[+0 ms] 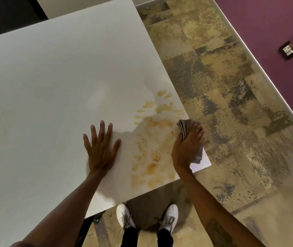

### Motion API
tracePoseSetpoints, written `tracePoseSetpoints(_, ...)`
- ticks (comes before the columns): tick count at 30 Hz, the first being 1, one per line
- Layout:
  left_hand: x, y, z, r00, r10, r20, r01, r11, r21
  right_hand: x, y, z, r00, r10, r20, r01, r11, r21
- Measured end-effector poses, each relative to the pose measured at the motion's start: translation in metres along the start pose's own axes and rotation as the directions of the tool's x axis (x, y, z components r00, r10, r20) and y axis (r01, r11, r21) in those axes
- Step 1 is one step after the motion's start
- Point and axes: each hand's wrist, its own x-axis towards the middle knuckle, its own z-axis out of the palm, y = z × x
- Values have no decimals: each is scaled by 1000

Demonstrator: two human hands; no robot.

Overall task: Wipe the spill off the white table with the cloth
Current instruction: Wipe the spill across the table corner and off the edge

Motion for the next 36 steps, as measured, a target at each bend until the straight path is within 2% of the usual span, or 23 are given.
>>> tracePoseSetpoints(6,3,-4,3,1000,15,-3,-15,1000,1,23,-15,10,997,-70,35,69,997,28)
tracePoseSetpoints(14,4,-6,8,999,18,-26,-17,998,52,58,-45,30,987,-147,62,136,979,153)
tracePoseSetpoints(26,3,-6,9,999,18,-49,-17,1000,15,120,-94,58,958,-258,127,211,931,298)
tracePoseSetpoints(30,4,-6,8,998,15,-54,-15,1000,11,142,-108,60,914,-357,192,298,912,280)
tracePoseSetpoints(36,5,-7,8,998,20,-64,-20,1000,3,168,-112,64,791,-510,338,451,859,241)
